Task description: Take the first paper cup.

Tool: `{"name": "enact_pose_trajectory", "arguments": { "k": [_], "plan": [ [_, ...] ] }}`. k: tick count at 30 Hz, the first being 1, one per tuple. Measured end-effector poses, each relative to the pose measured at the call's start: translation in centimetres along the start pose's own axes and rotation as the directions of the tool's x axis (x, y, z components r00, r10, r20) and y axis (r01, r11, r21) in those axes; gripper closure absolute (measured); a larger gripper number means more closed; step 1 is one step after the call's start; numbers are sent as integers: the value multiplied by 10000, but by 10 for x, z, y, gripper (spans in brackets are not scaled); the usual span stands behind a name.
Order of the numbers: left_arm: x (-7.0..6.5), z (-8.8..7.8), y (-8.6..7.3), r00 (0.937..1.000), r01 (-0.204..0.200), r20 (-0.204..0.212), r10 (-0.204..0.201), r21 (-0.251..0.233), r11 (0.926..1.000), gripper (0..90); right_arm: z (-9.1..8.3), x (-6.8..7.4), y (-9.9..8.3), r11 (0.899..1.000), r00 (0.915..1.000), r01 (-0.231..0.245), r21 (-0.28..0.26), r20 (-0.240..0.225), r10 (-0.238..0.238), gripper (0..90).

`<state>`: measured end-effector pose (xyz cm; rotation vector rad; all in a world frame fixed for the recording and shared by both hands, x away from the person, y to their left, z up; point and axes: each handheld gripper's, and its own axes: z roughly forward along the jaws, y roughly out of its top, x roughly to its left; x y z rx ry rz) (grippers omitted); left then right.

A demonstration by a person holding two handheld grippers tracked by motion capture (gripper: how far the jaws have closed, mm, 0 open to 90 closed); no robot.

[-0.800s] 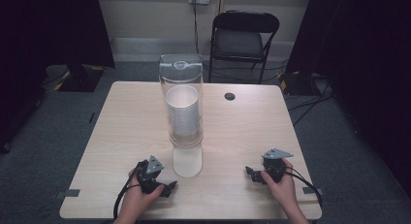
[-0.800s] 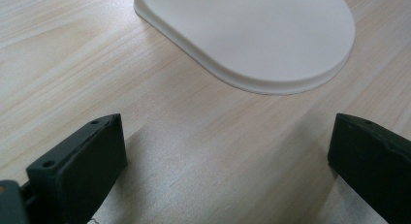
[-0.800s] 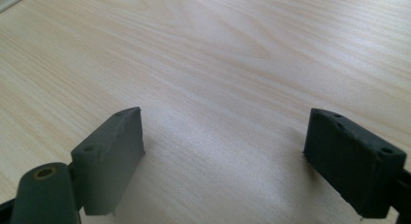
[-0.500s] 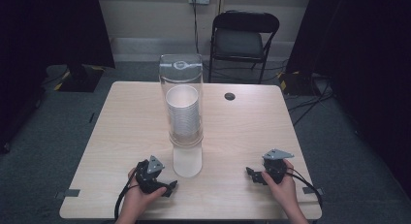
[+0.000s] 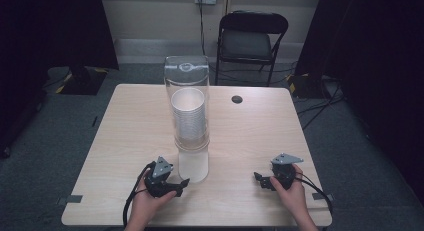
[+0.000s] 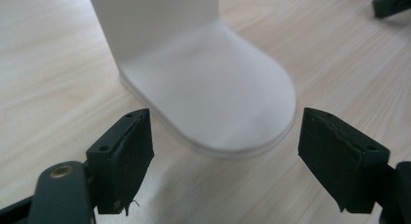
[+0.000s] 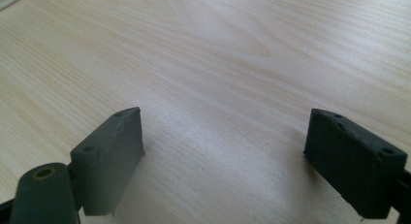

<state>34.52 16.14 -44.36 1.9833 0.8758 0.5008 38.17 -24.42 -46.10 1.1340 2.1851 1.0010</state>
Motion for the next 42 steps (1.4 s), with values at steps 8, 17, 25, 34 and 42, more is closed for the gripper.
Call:
{"name": "enact_pose_trajectory", "arguments": {
  "k": [8, 17, 25, 34, 42],
  "plan": [
    [-3, -7, 28, 9999, 18, 144, -16, -115, 9999, 200, 0, 0, 0, 10000, 10000, -3, 3, -1, 3, 136],
    [-4, -17, 56, 9996, -249, 155, 255, -373, 9990, 200, 0, 0, 0, 10000, 10000, -5, 0, 1, 5, 136],
    [-3, -19, 68, 9998, 29, 221, -18, -524, 9986, 199, 0, 0, 0, 10000, 10000, -8, 0, 0, 8, 136],
    [-1, -21, 80, 9997, 156, 205, -140, -814, 9966, 195, 0, 0, 0, 10000, 10000, -5, 4, 2, 5, 136],
    [-1, -19, 87, 9995, 266, 217, -246, -966, 9950, 190, 0, 0, 0, 10000, 10000, -11, 1, 0, 11, 136]
  ]
}}
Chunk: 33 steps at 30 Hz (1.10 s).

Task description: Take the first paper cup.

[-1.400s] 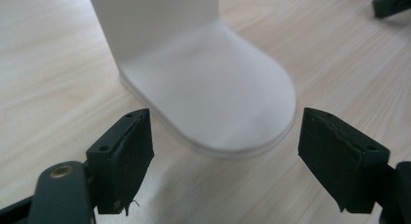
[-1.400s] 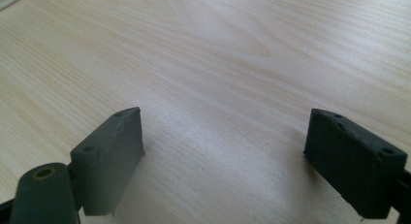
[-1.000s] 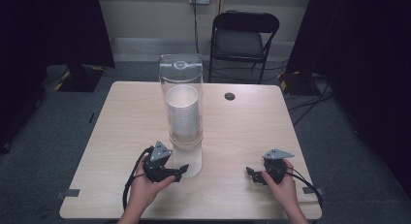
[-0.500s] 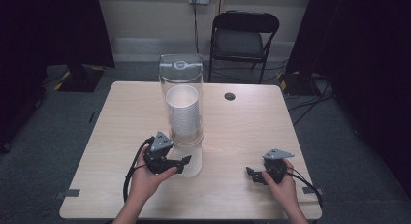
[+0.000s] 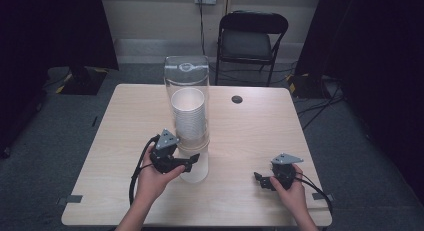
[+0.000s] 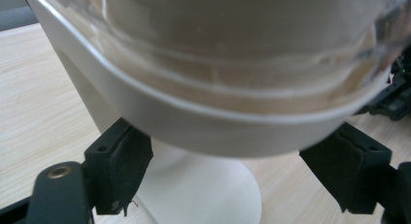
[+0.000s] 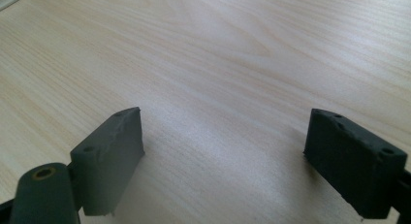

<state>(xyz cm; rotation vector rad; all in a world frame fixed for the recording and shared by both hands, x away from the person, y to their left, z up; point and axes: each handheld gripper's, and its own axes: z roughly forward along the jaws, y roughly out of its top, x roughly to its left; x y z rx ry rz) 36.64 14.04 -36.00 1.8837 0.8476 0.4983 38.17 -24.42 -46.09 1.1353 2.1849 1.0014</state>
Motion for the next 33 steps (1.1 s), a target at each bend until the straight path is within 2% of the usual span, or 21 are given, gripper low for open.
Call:
{"name": "enact_pose_trajectory", "arguments": {
  "k": [5, 8, 11, 12, 14, 17, 19, 22, 29, 33],
  "plan": [
    [-1, 6, 1, 9998, 28, -194, -28, -1, 10000, 180, 0, 0, 0, 10000, 10000, 9, 1, 1, -9, 136],
    [-2, 9, 2, 9992, 156, -361, -163, -201, 9997, 177, 0, 0, 0, 10000, 10000, 4, 3, 1, -4, 136],
    [-1, 11, 1, 9990, 61, -449, -73, -269, 9996, 196, 0, 0, 0, 10000, 10000, -1, -1, 11, 1, 136],
    [0, 11, 1, 9990, -84, -451, 71, -289, 9995, 206, 0, 0, 0, 10000, 10000, 1, -1, 10, -1, 135],
    [0, 13, 0, 9981, 34, -618, -60, -414, 9991, 212, 0, 0, 0, 10000, 10000, 2, 4, -1, -2, 133],
    [-2, 14, -2, 9981, -163, -598, 131, -533, 9984, 234, 1, -1, 0, 10000, 10000, 39, -8, -12, -39, 133],
    [-5, 15, -3, 9978, -384, -564, 348, -652, 9971, 338, 1, -1, 0, 10000, 10000, 33, -8, -11, -33, 132],
    [-5, 16, -4, 9977, -379, -592, 342, -617, 9974, 341, 1, -1, 0, 10000, 10000, 36, -6, -9, -36, 132],
    [-8, 18, -8, 9974, -280, -692, 215, -930, 9953, 352, 1, -1, 0, 10000, 10000, 43, -7, -14, -43, 132],
    [-8, 17, -8, 9963, -379, -796, 309, -890, 9953, 355, 1, -1, 0, 10000, 10000, 41, -7, -16, -41, 132]
  ]
}}
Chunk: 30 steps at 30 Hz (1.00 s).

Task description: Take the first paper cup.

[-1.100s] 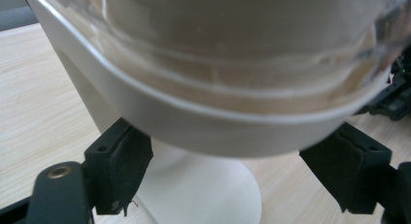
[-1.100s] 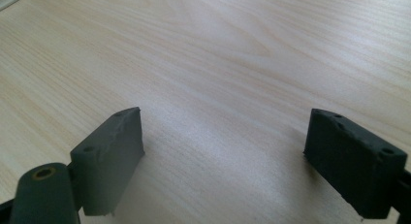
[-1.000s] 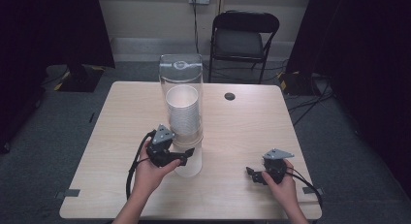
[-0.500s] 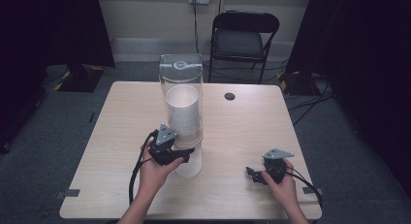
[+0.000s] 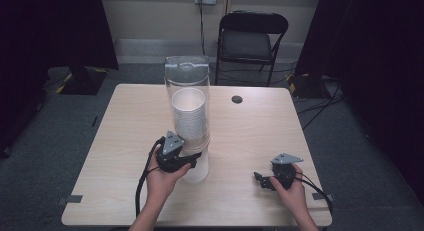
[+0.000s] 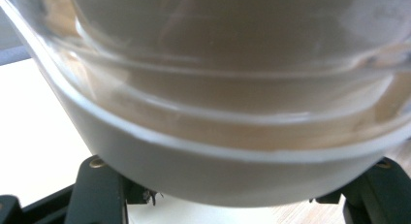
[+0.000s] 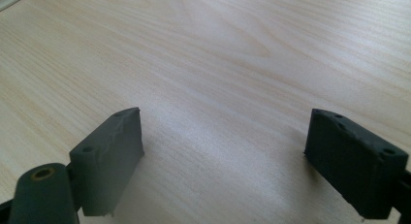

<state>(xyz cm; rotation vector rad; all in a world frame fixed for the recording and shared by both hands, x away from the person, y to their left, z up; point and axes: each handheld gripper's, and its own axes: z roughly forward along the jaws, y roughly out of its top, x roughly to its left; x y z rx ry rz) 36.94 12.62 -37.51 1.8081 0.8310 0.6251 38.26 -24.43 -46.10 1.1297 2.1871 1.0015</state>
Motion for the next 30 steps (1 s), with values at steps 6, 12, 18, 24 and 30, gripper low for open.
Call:
{"name": "enact_pose_trajectory", "arguments": {
  "k": [6, 12, 18, 24, 30],
  "plan": [
    [-1, 0, 1, 10000, 66, -60, -66, 65, 10000, 356, 0, 0, 0, 10000, 10000, 6, 1, -22, -6, 132],
    [-2, 2, 3, 9994, 296, -206, -294, 112, 9995, 347, 0, 0, 0, 10000, 10000, -2, 21, -24, 2, 130],
    [-1, 8, -3, 9969, 700, -354, -706, -170, 9974, 261, 1, -1, 1, 10000, 10000, 19, 21, -54, -19, 129],
    [-3, 9, -4, 9985, 479, -261, -483, -169, 9987, 355, 1, -1, 1, 10000, 10000, 24, 22, -61, -24, 129],
    [-7, 9, -7, 9974, 579, -409, -591, -308, 9978, 367, 1, -1, 1, 10000, 10000, 24, 21, -62, -24, 129]
  ]
}}
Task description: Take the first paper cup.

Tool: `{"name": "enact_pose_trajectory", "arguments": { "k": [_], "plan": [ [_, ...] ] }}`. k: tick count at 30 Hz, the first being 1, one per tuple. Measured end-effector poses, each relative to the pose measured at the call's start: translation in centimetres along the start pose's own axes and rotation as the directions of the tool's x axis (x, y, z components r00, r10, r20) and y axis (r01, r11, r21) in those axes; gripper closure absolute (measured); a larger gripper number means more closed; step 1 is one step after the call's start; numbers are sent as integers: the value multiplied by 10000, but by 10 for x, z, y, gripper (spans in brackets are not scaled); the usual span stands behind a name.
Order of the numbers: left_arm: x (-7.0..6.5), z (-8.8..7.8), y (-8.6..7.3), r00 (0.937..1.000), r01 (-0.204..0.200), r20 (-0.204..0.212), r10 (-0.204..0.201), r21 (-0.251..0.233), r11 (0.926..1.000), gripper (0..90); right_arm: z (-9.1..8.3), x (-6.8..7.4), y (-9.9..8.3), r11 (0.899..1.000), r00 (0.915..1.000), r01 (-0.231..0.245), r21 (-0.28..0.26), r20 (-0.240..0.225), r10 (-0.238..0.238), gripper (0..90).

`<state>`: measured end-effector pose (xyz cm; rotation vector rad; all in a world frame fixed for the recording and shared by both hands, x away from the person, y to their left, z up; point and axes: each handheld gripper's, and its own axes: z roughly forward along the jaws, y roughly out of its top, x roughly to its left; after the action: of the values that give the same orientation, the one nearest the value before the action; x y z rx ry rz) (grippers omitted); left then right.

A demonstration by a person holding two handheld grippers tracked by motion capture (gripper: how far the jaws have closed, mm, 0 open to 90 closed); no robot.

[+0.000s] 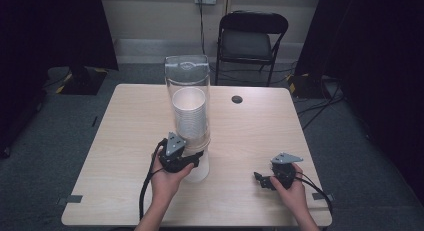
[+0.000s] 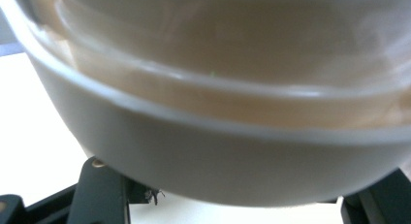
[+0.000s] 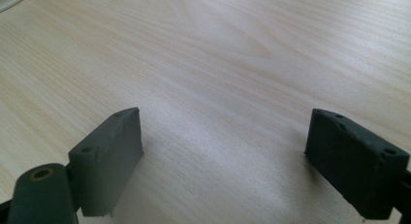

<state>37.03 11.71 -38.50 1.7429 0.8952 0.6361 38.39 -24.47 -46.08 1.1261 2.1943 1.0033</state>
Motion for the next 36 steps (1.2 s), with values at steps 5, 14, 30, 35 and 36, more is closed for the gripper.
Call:
{"name": "enact_pose_trajectory", "arguments": {
  "k": [5, 14, 30, 35, 36],
  "plan": [
    [-1, 0, -2, 9997, -216, -93, 216, -9, 9998, 369, 0, 0, 0, 10000, 10000, 1, -2, 2, -1, 129],
    [-5, 1, -6, 9975, -467, -547, 457, -166, 9988, 370, 0, 0, 0, 10000, 10000, -3, 2, 4, 3, 129],
    [-7, 16, -38, 9939, -302, -934, 586, 2807, 9593, 376, 0, -1, 0, 10000, 10000, 32, -6, 12, -32, 129],
    [-9, 17, -52, 9964, -268, -712, 463, 2546, 9667, 373, 0, -1, 0, 10000, 10000, 45, 3, -44, -45, 128],
    [-8, 15, -52, 9973, -127, -667, 304, 2515, 9678, 373, 1, -1, 0, 10000, 10000, 48, 0, -49, -48, 128]
  ]
}}
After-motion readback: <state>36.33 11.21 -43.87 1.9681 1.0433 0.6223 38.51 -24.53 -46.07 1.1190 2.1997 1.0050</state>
